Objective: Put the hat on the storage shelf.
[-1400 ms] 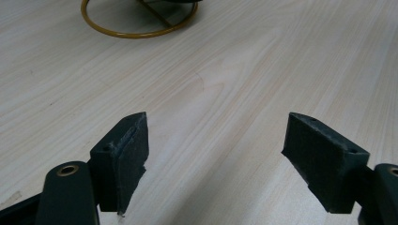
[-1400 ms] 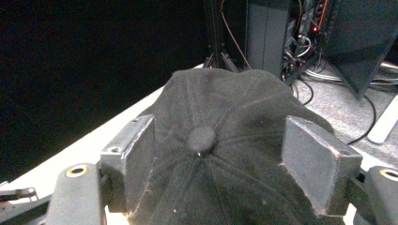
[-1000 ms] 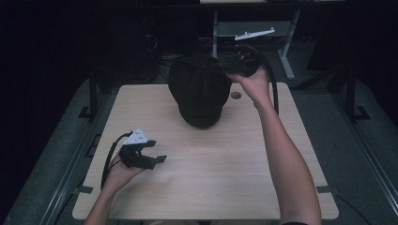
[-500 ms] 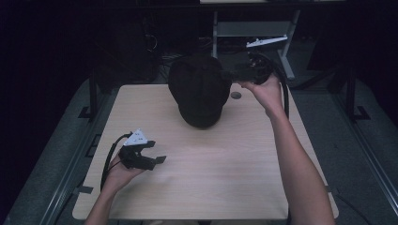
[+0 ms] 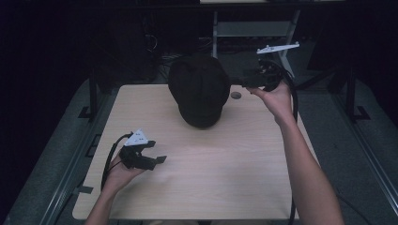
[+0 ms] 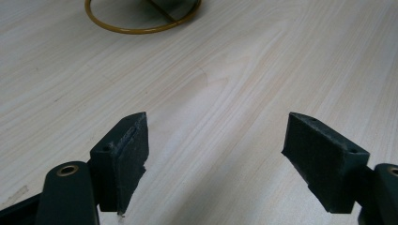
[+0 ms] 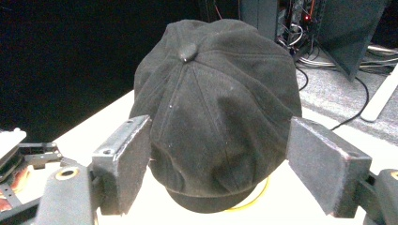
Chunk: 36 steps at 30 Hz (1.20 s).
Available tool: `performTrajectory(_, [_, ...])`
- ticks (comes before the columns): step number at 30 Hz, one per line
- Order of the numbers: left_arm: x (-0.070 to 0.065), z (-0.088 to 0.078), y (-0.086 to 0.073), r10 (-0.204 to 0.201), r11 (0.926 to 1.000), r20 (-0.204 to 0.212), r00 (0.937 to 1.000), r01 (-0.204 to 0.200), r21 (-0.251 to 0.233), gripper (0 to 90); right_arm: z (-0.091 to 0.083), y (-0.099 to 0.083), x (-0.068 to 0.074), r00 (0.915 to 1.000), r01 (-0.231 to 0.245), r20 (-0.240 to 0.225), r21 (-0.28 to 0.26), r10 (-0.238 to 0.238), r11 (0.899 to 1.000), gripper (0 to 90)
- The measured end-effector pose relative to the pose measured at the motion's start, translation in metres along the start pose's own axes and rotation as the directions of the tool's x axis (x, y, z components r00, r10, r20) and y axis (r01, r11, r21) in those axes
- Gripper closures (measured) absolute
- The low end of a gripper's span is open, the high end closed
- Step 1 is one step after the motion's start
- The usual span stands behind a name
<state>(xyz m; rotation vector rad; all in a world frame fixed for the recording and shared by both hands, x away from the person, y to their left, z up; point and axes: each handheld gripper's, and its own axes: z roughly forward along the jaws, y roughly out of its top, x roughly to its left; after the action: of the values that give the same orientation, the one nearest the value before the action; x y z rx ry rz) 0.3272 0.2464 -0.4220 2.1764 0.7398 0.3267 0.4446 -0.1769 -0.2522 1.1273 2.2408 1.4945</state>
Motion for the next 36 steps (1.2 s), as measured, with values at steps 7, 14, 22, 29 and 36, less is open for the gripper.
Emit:
performTrajectory(7, [0.000, 0.000, 0.000, -0.001, 1.0000, -0.004, 1.0000, 0.001, -0.007, 22.1, -0.008, -0.014, -0.004, 0.9994, -0.033, -0.004, -0.006, 0.033, 0.999, 21.6])
performTrajectory(14, [-0.001, 0.002, 0.000, 0.003, 1.0000, -0.001, 1.0000, -0.003, 0.003, 22.0, -0.011, -0.029, -0.013, 0.9988, -0.049, -0.008, -0.005, 0.049, 0.999, 21.6])
performTrajectory(22, [-0.001, 0.002, 0.000, 0.008, 0.9999, -0.005, 1.0000, -0.008, 0.008, 21.9, -0.016, -0.051, -0.018, 0.9980, -0.062, -0.015, 0.007, 0.062, 0.998, 21.4])
performTrajectory(29, [-0.002, 0.004, -0.001, 0.002, 0.9999, -0.004, 1.0000, -0.002, 0.011, 21.8, -0.027, -0.070, -0.022, 0.9966, -0.082, -0.009, 0.005, 0.082, 0.997, 21.4])
performTrajectory(36, [-0.003, 0.005, -0.002, 0.005, 0.9998, 0.000, 1.0000, -0.005, 0.017, 21.8, -0.034, -0.089, -0.029, 0.9947, -0.103, 0.002, 0.010, 0.103, 0.995, 21.2])
